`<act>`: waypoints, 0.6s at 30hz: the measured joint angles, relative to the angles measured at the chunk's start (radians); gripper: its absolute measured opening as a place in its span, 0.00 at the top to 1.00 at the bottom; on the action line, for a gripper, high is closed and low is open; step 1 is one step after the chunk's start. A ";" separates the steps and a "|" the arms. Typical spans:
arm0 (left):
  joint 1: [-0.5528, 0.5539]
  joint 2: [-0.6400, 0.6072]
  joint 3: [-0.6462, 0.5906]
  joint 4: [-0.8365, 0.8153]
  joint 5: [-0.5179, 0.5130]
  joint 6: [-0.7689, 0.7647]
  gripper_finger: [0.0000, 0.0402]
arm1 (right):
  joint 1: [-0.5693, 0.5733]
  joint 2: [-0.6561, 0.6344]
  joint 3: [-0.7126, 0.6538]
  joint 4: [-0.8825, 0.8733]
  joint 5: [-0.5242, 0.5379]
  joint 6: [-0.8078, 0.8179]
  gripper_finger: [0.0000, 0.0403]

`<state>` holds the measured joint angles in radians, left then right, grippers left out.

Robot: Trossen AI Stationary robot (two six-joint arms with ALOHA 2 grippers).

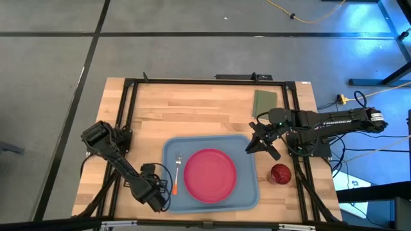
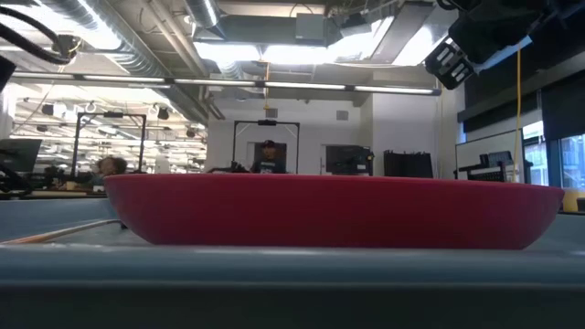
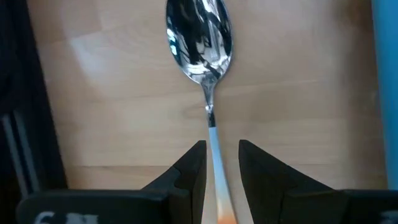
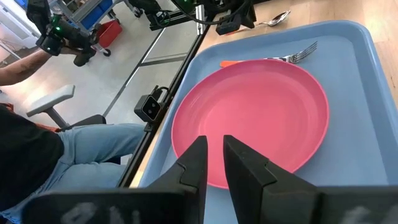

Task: Pick and place plate/cup/fork/spoon on tray
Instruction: Put the orange spoon on the blue serving tray to the left side of the orange spoon

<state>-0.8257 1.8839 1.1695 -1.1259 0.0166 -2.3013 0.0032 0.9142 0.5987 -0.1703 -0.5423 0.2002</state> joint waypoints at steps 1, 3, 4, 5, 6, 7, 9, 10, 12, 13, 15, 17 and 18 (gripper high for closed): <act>0.000 0.000 -0.008 0.019 0.000 0.000 0.78 | 0.000 0.000 0.000 0.000 0.000 0.000 0.86; 0.001 -0.001 -0.032 0.063 0.001 0.000 0.78 | 0.000 0.000 0.000 0.000 0.000 0.000 0.86; 0.001 -0.003 -0.044 0.081 0.004 0.000 0.78 | 0.000 0.000 0.000 0.000 0.000 0.000 0.86; 0.001 -0.007 -0.054 0.099 0.006 -0.001 0.78 | 0.000 0.000 0.000 0.000 0.000 0.000 0.86; 0.000 -0.009 -0.062 0.104 0.009 -0.004 0.78 | 0.000 0.000 0.000 0.000 0.000 0.000 0.86; -0.002 -0.009 -0.064 0.104 0.009 -0.011 0.78 | 0.000 0.000 0.000 0.000 0.000 0.000 0.86; -0.004 -0.008 -0.066 0.105 0.000 -0.020 0.78 | 0.000 0.000 0.000 0.000 0.000 0.002 0.86; -0.004 -0.008 -0.066 0.105 0.000 -0.022 0.78 | 0.000 0.000 0.000 0.000 0.000 0.004 0.86; -0.004 -0.008 -0.066 0.107 0.008 -0.022 0.78 | 0.000 0.000 0.000 -0.001 0.000 0.003 0.86; -0.003 -0.006 -0.066 0.109 0.018 -0.022 0.78 | 0.000 0.000 0.000 -0.001 0.000 0.003 0.86; -0.004 -0.006 -0.067 0.117 0.037 -0.018 0.78 | 0.000 0.000 0.000 -0.002 0.000 0.003 0.86; -0.003 -0.006 -0.067 0.124 0.046 -0.013 0.79 | 0.000 0.000 0.000 -0.004 0.000 0.003 0.86; -0.003 -0.006 -0.068 0.125 0.046 -0.012 0.80 | 0.000 0.000 0.000 -0.007 0.000 0.004 0.86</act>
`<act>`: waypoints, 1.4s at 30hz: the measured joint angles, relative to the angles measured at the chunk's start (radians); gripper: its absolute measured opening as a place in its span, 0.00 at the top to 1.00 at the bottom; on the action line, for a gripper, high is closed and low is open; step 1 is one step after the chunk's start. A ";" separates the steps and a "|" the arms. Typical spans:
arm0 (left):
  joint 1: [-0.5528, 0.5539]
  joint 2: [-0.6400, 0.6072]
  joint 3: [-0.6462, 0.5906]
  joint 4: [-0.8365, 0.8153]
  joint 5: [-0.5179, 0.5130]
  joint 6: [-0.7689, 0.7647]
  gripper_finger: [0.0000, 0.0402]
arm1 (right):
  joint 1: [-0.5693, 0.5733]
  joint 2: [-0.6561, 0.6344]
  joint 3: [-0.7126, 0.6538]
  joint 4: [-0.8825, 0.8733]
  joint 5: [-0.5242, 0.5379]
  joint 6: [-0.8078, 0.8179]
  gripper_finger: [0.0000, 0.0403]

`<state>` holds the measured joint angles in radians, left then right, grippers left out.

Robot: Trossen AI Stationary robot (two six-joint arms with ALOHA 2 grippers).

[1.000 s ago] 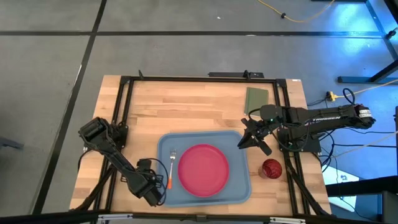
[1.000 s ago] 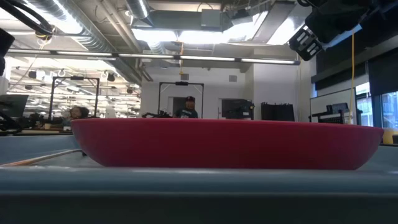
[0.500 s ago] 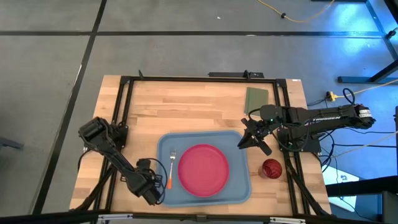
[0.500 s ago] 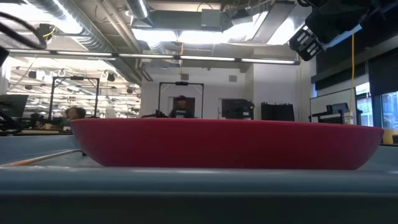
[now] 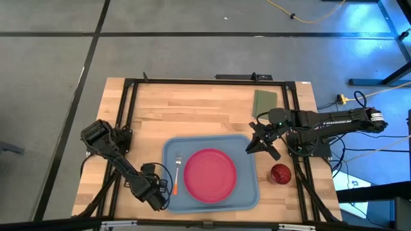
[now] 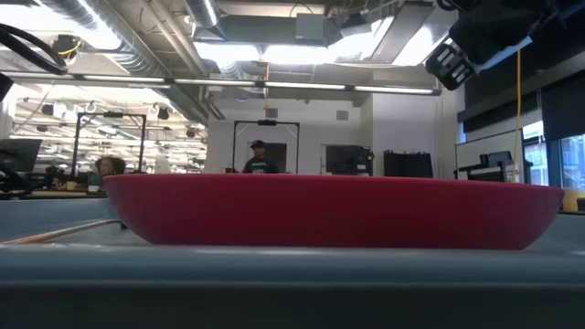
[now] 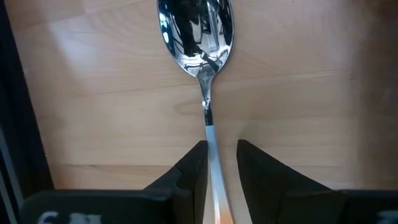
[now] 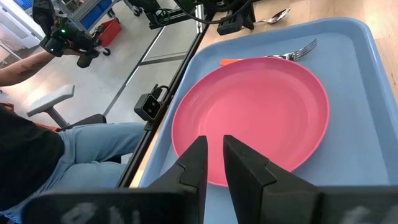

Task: Pick and place plate/cup/fork/spoon on tray
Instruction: Put the orange spoon on the blue serving tray to the left side of the orange spoon

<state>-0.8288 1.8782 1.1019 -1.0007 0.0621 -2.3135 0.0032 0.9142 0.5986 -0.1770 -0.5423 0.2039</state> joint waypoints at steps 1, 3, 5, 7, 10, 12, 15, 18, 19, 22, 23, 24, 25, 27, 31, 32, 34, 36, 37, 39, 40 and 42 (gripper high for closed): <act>0.000 0.000 0.000 0.001 -0.001 0.000 0.82 | 0.000 0.000 0.000 -0.003 0.000 0.000 0.86; 0.000 0.001 0.000 0.003 -0.002 0.001 0.86 | 0.000 0.000 0.000 -0.012 0.000 0.000 0.86; 0.000 0.001 0.000 0.004 -0.007 0.002 0.93 | 0.000 0.000 0.000 -0.018 0.000 0.000 0.86; 0.000 0.001 0.000 0.003 -0.013 0.003 0.97 | 0.000 0.000 0.000 -0.027 0.000 0.000 0.86; 0.000 0.002 0.000 -0.006 -0.020 0.003 0.98 | 0.000 0.000 0.000 -0.031 0.000 0.000 0.86; 0.000 0.002 0.000 -0.011 -0.024 0.004 0.99 | 0.000 0.000 0.000 -0.031 0.000 0.000 0.86; -0.001 -0.004 0.000 -0.013 -0.034 0.003 0.99 | 0.000 0.000 0.000 -0.031 0.000 0.000 0.86; -0.002 -0.023 -0.003 -0.014 -0.037 -0.003 0.99 | 0.000 0.000 0.000 -0.031 0.000 -0.001 0.86; -0.002 -0.031 -0.005 -0.015 -0.040 -0.003 0.99 | 0.000 0.000 0.000 -0.032 0.000 -0.001 0.86; -0.002 -0.060 -0.007 -0.043 -0.035 -0.007 0.99 | 0.000 0.000 0.000 -0.037 0.000 -0.003 0.86; -0.002 -0.070 -0.007 -0.049 -0.037 -0.007 0.99 | 0.000 0.000 0.000 -0.040 0.000 -0.003 0.86; -0.002 -0.080 -0.007 -0.052 -0.036 -0.007 1.00 | 0.000 0.000 0.000 -0.041 0.000 -0.004 0.86; -0.002 -0.089 -0.005 -0.055 -0.038 -0.007 1.00 | 0.000 0.000 0.000 -0.041 0.000 -0.004 0.86; 0.002 -0.106 -0.005 -0.058 -0.049 -0.008 1.00 | 0.000 0.000 0.000 -0.046 0.000 -0.005 0.86; 0.019 -0.140 -0.003 -0.043 -0.082 -0.009 1.00 | 0.000 0.000 0.000 -0.046 0.000 -0.007 0.86; 0.025 -0.148 -0.003 -0.033 -0.091 -0.009 1.00 | 0.000 0.000 0.000 -0.046 0.000 -0.007 0.86; 0.041 -0.168 -0.003 -0.009 -0.100 -0.006 1.00 | 0.000 0.000 0.000 -0.046 0.000 -0.018 0.86; 0.057 -0.181 -0.003 0.012 -0.112 0.009 1.00 | 0.000 0.000 0.000 -0.046 0.000 -0.030 0.86; 0.065 -0.188 -0.003 0.023 -0.127 0.018 1.00 | 0.000 0.000 0.000 -0.046 0.000 -0.031 0.86; 0.082 -0.202 -0.003 0.042 -0.169 0.024 1.00 | 0.000 0.000 0.000 -0.046 0.000 -0.032 0.86; 0.091 -0.206 -0.003 0.052 -0.189 0.030 1.00 | 0.000 0.000 0.000 -0.046 0.000 -0.033 0.86; 0.115 -0.209 -0.003 0.072 -0.221 0.052 1.00 | 0.000 0.000 0.000 -0.047 0.000 -0.033 0.86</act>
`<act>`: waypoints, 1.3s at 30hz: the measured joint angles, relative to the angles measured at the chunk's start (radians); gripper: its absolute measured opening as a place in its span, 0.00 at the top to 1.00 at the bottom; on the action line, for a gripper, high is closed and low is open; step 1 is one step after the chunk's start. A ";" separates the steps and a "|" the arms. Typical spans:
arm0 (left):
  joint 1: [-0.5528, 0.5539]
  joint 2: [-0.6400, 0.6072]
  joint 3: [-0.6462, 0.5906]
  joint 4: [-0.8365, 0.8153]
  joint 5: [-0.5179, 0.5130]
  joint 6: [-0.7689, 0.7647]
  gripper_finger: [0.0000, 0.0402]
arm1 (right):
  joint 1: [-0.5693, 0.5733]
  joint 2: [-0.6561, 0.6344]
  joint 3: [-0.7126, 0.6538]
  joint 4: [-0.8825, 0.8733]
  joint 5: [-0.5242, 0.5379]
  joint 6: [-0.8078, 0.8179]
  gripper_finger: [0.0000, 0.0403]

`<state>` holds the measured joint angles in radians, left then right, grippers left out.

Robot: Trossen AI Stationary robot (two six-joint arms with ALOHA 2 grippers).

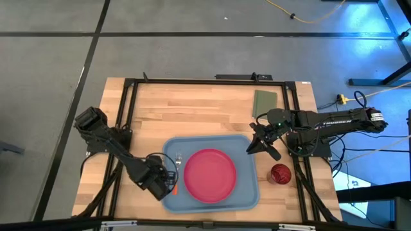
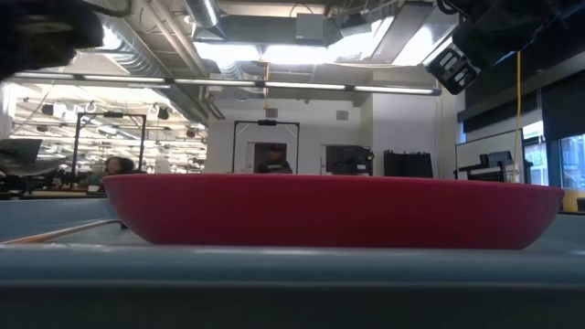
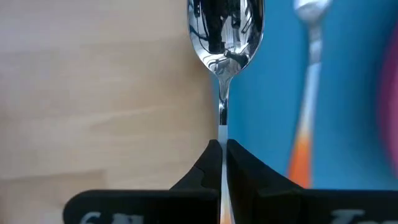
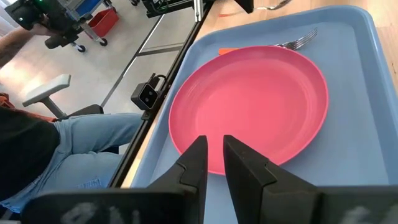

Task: Pick and place plate/cup/fork/spoon on tray
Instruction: Put the orange spoon on the blue serving tray to the left side of the orange spoon

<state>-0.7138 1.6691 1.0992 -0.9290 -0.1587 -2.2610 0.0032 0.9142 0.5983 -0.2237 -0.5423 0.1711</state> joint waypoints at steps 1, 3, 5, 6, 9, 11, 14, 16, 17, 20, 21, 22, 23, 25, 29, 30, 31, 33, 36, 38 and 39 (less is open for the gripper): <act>0.014 0.000 0.000 0.008 -0.014 0.015 1.00 | 0.000 0.000 0.000 0.000 0.000 0.000 0.86; 0.042 0.000 0.000 0.025 -0.040 0.045 1.00 | 0.000 0.000 0.000 0.000 0.000 -0.011 0.86; 0.076 0.000 0.000 0.049 -0.047 0.082 1.00 | 0.000 0.000 0.000 -0.003 0.000 -0.034 0.86; 0.094 0.004 0.001 0.061 -0.046 0.101 1.00 | 0.000 0.000 0.000 -0.007 0.000 -0.046 0.86; 0.144 0.011 0.002 0.091 -0.040 0.159 1.00 | 0.000 0.000 0.000 -0.023 0.000 -0.056 0.86; 0.175 0.027 0.003 0.117 -0.030 0.199 1.00 | 0.000 0.000 0.000 -0.037 0.000 -0.074 0.86; 0.199 0.031 0.003 0.124 -0.015 0.231 1.00 | 0.000 0.000 0.000 -0.053 0.000 -0.077 0.86; 0.206 0.040 0.003 0.126 -0.009 0.238 1.00 | 0.000 0.000 0.000 -0.059 0.000 -0.077 0.86; 0.206 0.041 0.002 0.126 0.001 0.239 1.00 | 0.000 0.000 0.000 -0.060 0.000 -0.077 0.86; 0.205 0.046 0.003 0.129 0.042 0.234 1.00 | 0.000 0.000 0.000 -0.060 0.000 -0.076 0.86; 0.203 0.055 0.003 0.130 0.057 0.230 1.00 | 0.000 0.000 0.000 -0.060 0.000 -0.076 0.86; 0.202 0.061 0.002 0.129 0.070 0.229 1.00 | 0.000 0.000 0.000 -0.060 0.000 -0.076 0.86; 0.201 0.066 0.002 0.130 0.074 0.227 1.00 | 0.000 0.000 0.000 -0.061 0.000 -0.076 0.86; 0.200 0.084 0.003 0.152 0.076 0.221 1.00 | 0.000 0.000 0.000 -0.060 0.000 -0.076 0.86; 0.200 0.115 0.002 0.179 0.079 0.221 1.00 | 0.000 0.000 0.000 -0.062 0.000 -0.072 0.86; 0.200 0.120 0.002 0.179 0.084 0.221 1.00 | 0.000 0.000 0.000 -0.063 0.000 -0.072 0.86; 0.200 0.124 0.003 0.181 0.086 0.221 1.00 | 0.000 0.000 0.000 -0.064 -0.001 -0.072 0.86; 0.200 0.130 0.002 0.173 0.094 0.220 0.99 | 0.000 0.000 0.000 -0.071 -0.002 -0.072 0.86; 0.200 0.128 0.002 0.171 0.094 0.217 0.98 | 0.000 0.000 0.000 -0.079 -0.001 -0.072 0.86; 0.200 0.127 0.002 0.158 0.098 0.208 0.97 | 0.000 0.000 0.000 -0.078 -0.001 -0.072 0.86; 0.200 0.127 0.002 0.152 0.102 0.203 0.97 | 0.000 0.000 0.000 -0.080 -0.001 -0.072 0.86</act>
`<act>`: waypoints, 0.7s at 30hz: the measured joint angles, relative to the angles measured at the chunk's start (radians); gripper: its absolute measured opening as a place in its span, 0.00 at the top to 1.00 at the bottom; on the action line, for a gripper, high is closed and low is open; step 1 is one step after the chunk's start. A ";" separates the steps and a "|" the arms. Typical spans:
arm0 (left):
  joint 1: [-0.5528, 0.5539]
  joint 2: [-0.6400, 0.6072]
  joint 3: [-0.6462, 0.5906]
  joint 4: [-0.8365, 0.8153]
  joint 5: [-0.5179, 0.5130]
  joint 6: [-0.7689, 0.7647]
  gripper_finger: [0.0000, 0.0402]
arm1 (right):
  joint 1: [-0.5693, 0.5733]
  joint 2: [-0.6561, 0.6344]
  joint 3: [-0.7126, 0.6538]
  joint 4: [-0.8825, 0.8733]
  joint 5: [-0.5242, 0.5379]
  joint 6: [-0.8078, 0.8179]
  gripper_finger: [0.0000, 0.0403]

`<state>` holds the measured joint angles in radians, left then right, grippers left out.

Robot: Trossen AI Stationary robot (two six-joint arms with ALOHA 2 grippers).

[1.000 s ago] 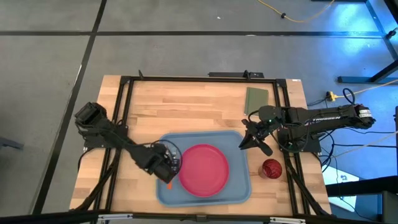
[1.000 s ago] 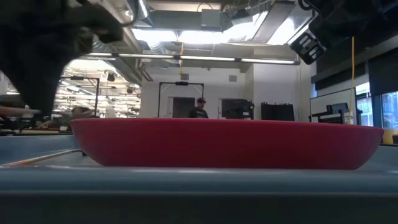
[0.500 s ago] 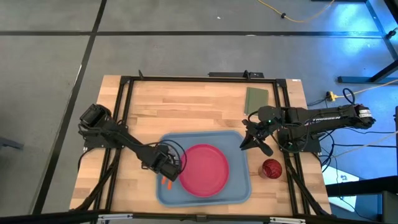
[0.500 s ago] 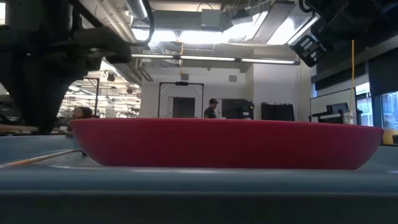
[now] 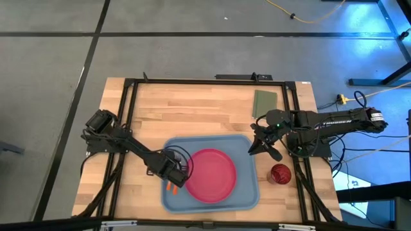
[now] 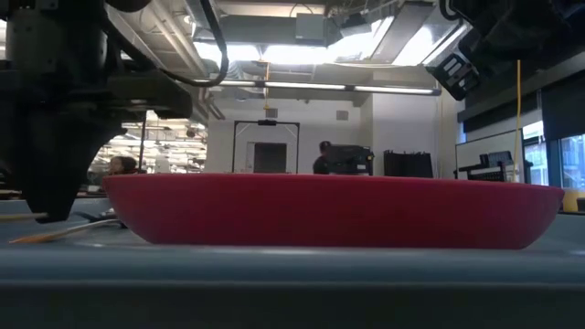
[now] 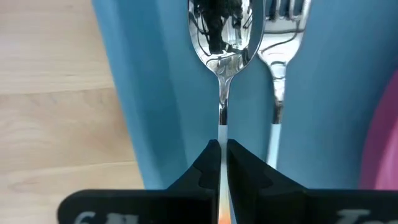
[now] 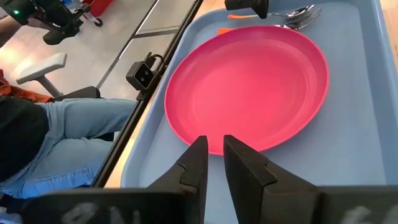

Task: Pick and place plate/cup/fork/spoon on tray
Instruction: Put the orange spoon on the blue serving tray to the left side of the orange spoon, then put the pink cup on the blue tray to the top right of the blue tray

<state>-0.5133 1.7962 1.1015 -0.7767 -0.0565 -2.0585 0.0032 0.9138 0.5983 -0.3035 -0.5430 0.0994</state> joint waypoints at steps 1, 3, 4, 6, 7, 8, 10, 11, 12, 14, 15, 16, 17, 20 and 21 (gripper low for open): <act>0.000 0.000 0.000 -0.002 0.000 -0.002 0.97 | 0.000 0.000 0.000 -0.002 0.000 0.000 0.86; -0.004 0.000 0.000 -0.002 0.011 -0.002 0.97 | 0.000 0.000 0.000 -0.006 0.000 -0.001 0.86; -0.004 0.000 0.000 -0.002 0.020 -0.003 0.97 | 0.000 0.000 0.000 -0.009 0.000 -0.001 0.86; -0.004 0.000 0.000 -0.004 0.025 -0.003 0.97 | 0.000 0.000 0.000 -0.010 0.000 -0.001 0.86; -0.005 0.000 0.000 -0.004 0.026 -0.003 0.96 | 0.000 0.000 0.000 -0.010 0.000 0.000 0.86; -0.005 0.000 0.000 -0.004 0.026 -0.003 0.96 | 0.000 0.000 0.000 -0.010 0.000 -0.001 0.86; -0.004 0.000 0.000 -0.004 0.026 -0.002 0.94 | 0.000 0.000 0.000 -0.010 0.000 -0.002 0.86; -0.004 0.000 0.000 -0.004 0.026 -0.003 0.93 | 0.000 0.000 0.000 -0.013 0.000 -0.002 0.86; -0.004 0.000 0.000 -0.004 0.025 -0.003 0.92 | 0.000 0.000 0.000 -0.014 0.000 -0.002 0.86; -0.004 0.000 0.000 -0.004 0.026 -0.002 0.90 | 0.000 0.000 0.000 -0.014 0.000 -0.003 0.86; -0.004 0.000 0.000 -0.004 0.026 -0.002 0.89 | 0.000 0.000 0.000 -0.014 0.000 -0.004 0.86; -0.004 0.000 0.000 -0.004 0.026 -0.002 0.87 | 0.000 0.000 0.000 -0.014 0.000 -0.005 0.86; -0.004 0.000 0.000 -0.004 0.026 -0.002 0.86 | 0.000 0.000 0.000 -0.014 0.000 -0.006 0.86; -0.004 -0.001 0.000 -0.005 0.026 0.001 0.83 | 0.000 0.000 0.000 -0.016 0.000 -0.007 0.86; -0.004 -0.001 0.000 -0.006 0.025 0.001 0.83 | 0.000 0.000 0.000 -0.016 0.000 -0.007 0.86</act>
<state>-0.5175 1.7950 1.1015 -0.7824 -0.0311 -2.0575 0.0032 0.9138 0.5983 -0.3199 -0.5426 0.0921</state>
